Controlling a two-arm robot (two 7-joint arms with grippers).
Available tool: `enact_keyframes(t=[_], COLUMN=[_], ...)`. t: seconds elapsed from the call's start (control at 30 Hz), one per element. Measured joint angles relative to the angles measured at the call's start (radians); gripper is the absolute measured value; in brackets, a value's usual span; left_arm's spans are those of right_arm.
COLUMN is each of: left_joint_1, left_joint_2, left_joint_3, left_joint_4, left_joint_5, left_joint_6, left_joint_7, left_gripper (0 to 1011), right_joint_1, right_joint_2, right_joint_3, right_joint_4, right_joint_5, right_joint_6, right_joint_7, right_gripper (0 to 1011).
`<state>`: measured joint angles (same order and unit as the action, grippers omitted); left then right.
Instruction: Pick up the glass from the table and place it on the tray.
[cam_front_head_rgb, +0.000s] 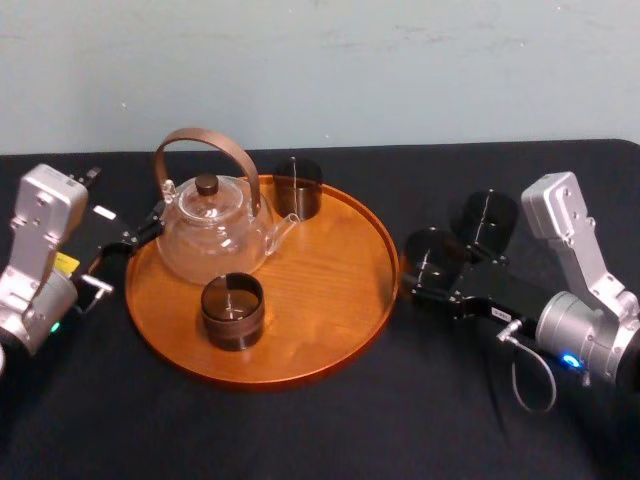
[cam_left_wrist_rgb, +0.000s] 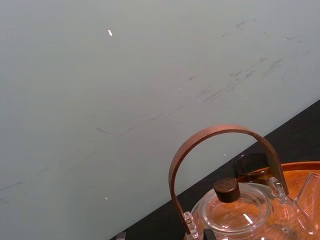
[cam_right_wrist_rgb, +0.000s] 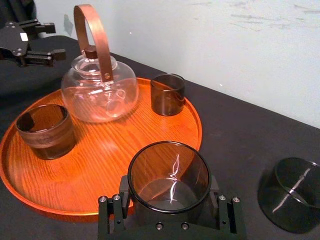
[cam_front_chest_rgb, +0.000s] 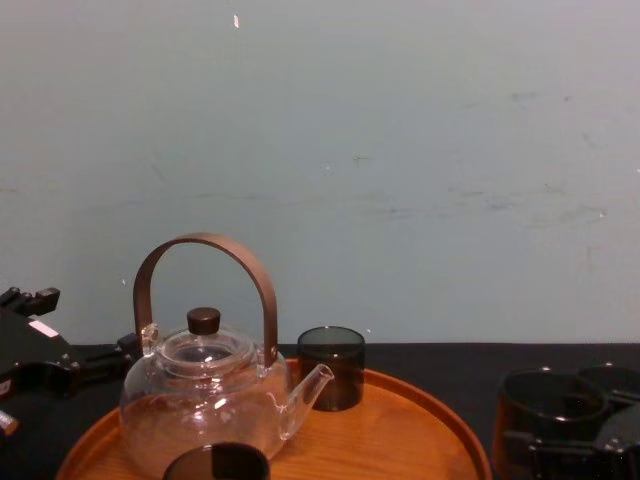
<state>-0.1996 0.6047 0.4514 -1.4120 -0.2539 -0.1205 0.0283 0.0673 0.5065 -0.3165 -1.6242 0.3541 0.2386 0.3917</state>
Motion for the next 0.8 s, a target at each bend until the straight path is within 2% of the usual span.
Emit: enact_keyframes(t=[0.33, 0.8], left_joint_1=[0.000, 0.000], left_joint_2=[0.000, 0.000], left_joint_3=[0.000, 0.000], left_joint_4=[0.000, 0.000], left_joint_5=[0.000, 0.000], left_joint_6=[0.000, 0.000], left_joint_7=[0.000, 0.000], left_gripper=[1001, 1001], right_joint_1=[0.023, 0.074], right_joint_2=[-0.008, -0.047], right_joint_3=[-0.033, -0.097], right_joint_4=[-0.011, 0.003], right_joint_5=[-0.008, -0.040], right_joint_6=[0.016, 0.029], right_joint_7=[-0.001, 0.000], right_gripper=[902, 902])
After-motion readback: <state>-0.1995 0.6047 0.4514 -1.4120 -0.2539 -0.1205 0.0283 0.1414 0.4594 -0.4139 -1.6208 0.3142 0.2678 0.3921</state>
